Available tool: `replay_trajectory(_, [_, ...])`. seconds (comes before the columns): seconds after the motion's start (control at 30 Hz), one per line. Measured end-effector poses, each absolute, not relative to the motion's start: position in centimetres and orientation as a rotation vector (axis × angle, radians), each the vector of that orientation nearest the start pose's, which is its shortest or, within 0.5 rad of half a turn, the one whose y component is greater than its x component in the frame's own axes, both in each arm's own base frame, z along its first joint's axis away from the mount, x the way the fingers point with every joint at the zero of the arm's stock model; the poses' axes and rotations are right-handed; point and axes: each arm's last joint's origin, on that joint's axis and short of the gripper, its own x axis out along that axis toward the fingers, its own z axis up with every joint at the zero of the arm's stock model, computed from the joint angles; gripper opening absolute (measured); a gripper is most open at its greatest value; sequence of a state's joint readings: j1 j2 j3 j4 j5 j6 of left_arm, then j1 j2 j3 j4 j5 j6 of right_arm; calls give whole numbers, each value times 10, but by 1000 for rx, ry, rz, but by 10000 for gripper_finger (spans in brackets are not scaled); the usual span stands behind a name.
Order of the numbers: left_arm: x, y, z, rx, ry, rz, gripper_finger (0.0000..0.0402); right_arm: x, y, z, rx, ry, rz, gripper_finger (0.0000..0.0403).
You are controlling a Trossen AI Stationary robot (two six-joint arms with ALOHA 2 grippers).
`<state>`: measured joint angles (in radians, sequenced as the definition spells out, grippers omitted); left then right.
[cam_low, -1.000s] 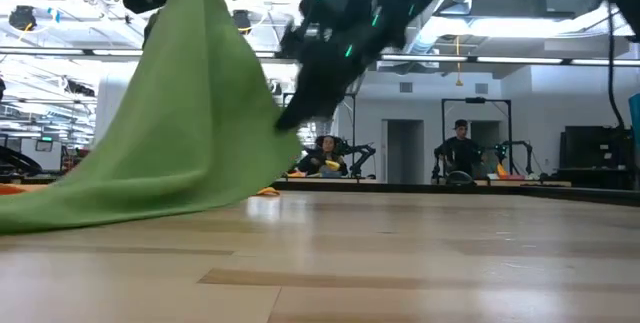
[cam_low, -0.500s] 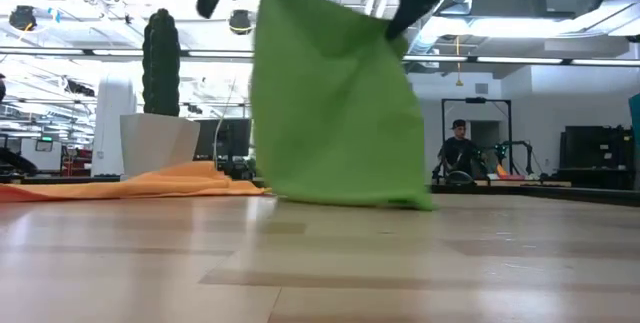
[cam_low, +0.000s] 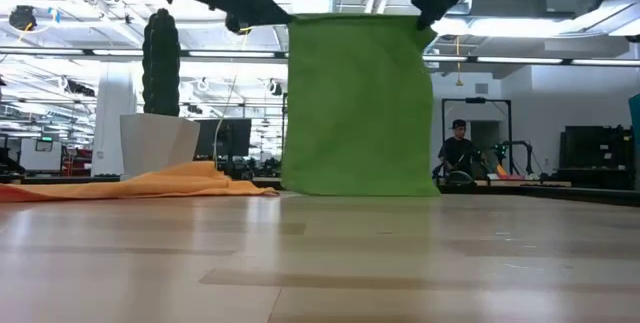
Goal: Fold microfiber towels
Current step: Fold the green microfiber towel
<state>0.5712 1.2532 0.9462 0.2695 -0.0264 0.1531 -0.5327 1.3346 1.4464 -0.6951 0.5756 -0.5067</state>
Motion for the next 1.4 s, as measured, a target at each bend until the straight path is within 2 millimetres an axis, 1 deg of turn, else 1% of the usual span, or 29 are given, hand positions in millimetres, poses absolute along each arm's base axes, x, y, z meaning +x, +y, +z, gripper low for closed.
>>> replay_trajectory(0.1, [245, 163, 345, 289, 112, 596, 1, 227, -149, 397, -472, 891, -953, 10])
replay_trajectory(0.17, [247, 166, 361, 369, 101, 619, 1, 228, -144, 398, -477, 890, -1000, 10])
replay_trajectory(0.23, [246, 166, 375, 402, 100, 615, 1, 231, -136, 398, -468, 879, -1013, 10])
replay_trajectory(0.3, [246, 162, 387, 377, 127, 562, 1, 232, -126, 397, -453, 878, -994, 10])
replay_trajectory(0.4, [240, 150, 397, 235, 259, 431, 1, 232, -104, 398, -436, 864, -920, 10])
replay_trajectory(0.47, [237, 140, 396, 126, 366, 340, 1, 229, -88, 398, -400, 851, -844, 10])
replay_trajectory(0.53, [235, 130, 390, 18, 459, 225, 1, 224, -73, 397, -345, 853, -714, 10])
replay_trajectory(0.6, [235, 118, 382, -65, 520, 72, 1, 217, -59, 398, -279, 844, -584, 10])
replay_trajectory(0.67, [235, 107, 377, -93, 559, -72, 1, 212, -50, 400, -233, 825, -492, 10])
replay_trajectory(0.73, [236, 100, 373, -61, 586, -154, 1, 211, -48, 401, -222, 813, -460, 10])
replay_trajectory(0.8, [237, 103, 371, 31, 608, -116, 1, 211, -55, 401, -231, 821, -489, 10])
replay_trajectory(0.87, [237, 116, 372, 158, 626, 26, 1, 212, -71, 398, -247, 856, -566, 10])
replay_trajectory(1.0, [237, 159, 375, 361, 616, 339, 1, 220, -119, 390, -250, 879, -725, 10])
replay_trajectory(1.07, [235, 185, 376, 435, 592, 462, 1, 224, -145, 391, -277, 838, -810, 10])
replay_trajectory(1.17, [235, 220, 382, 583, 495, 610, 1, 230, -174, 396, -365, 760, -941, 10])
replay_trajectory(1.23, [235, 236, 386, 671, 426, 673, 1, 233, -184, 403, -429, 703, -1011, 10])
replay_trajectory(1.27, [236, 240, 388, 708, 392, 694, 1, 234, -186, 406, -456, 678, -1035, 10])
replay_trajectory(1.33, [236, 242, 394, 749, 356, 707, 1, 234, -186, 413, -497, 642, -1064, 10])
replay_trajectory(1.4, [236, 240, 399, 759, 352, 702, 1, 234, -179, 416, -512, 634, -1053, 10])
